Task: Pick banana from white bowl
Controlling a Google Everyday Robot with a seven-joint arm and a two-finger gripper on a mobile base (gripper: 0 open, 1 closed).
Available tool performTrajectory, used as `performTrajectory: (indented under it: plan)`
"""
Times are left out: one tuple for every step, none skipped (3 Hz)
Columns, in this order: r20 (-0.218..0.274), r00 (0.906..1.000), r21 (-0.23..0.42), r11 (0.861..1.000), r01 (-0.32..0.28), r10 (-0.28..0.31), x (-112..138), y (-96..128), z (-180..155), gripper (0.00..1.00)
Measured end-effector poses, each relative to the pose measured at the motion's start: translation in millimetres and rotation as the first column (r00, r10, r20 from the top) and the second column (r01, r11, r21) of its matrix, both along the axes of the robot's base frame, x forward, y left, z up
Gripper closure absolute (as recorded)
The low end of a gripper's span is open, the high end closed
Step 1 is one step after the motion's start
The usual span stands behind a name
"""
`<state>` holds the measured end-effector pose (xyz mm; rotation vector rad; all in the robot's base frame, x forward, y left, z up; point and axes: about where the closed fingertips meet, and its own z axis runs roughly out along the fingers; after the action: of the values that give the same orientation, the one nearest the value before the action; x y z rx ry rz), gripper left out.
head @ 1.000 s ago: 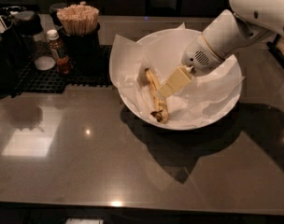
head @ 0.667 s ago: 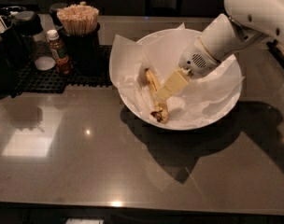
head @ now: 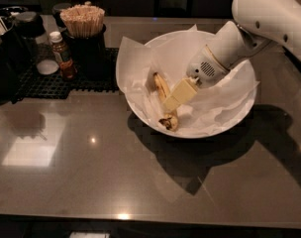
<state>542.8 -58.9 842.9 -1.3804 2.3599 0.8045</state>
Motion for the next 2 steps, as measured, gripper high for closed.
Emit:
performTrajectory:
  plan:
    - [-0.005, 1.0000, -0.001, 1.000, -0.003, 0.003, -0.8, 1.0, -1.5, 0.62]
    - [-0.006, 1.0000, -0.002, 1.000, -0.004, 0.004, -1.2, 1.2, -2.1, 0.85]
